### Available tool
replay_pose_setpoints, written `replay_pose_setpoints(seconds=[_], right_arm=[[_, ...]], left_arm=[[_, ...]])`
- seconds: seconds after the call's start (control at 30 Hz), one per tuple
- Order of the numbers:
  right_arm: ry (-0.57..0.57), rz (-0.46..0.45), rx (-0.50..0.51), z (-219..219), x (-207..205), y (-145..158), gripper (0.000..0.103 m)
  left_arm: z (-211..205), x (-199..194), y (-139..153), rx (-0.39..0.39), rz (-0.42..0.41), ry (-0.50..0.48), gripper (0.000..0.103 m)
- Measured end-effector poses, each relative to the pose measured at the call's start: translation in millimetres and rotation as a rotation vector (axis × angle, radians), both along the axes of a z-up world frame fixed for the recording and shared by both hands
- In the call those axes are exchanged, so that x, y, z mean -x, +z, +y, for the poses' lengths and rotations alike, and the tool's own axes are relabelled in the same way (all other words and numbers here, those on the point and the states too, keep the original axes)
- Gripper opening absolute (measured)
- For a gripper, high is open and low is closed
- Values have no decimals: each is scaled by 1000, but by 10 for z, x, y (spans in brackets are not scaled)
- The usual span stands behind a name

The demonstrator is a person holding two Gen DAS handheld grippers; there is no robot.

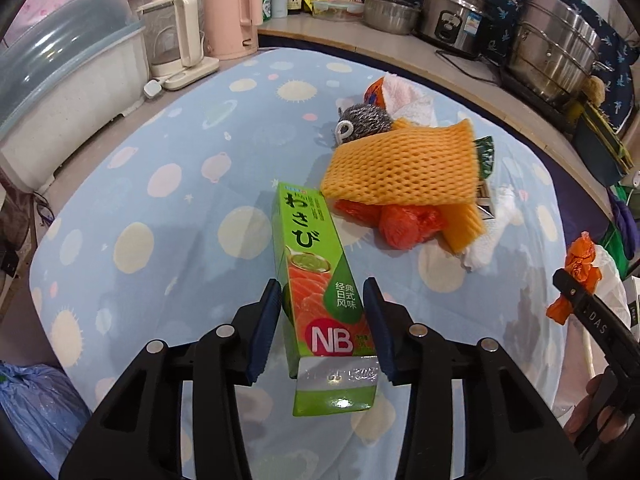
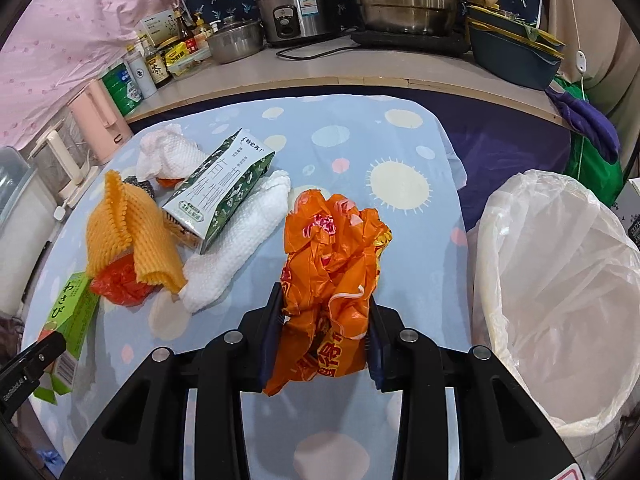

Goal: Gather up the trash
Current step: 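Grasp the green wasabi box with the left tool while the right tool grasps the orange wrapper, then carry both items over the bin and open both tools to drop them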

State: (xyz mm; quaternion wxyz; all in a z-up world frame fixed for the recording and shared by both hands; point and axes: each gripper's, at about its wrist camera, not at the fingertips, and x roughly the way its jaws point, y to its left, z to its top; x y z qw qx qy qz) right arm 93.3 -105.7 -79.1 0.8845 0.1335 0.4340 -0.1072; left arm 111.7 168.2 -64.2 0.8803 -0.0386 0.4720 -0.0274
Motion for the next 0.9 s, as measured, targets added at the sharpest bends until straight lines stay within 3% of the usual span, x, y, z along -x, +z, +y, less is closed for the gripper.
replay_pose_setpoints(seconds=[0.17,0.27,0.63,0.9], right_arm=[[22,-9,-10,55,223,77,34],[23,-22,-19,50,362,130,34],[8,-38,-40,-62,629,187,34],[-22,-65,-34,-187,750,280,34]], left_arm=[[-71,262,140,23,6,-64,40],[-146,415,210,36,10,-104,31],[-468,714,306,45,7,-209,31],[-790,807,498,52,-41,-293,30]])
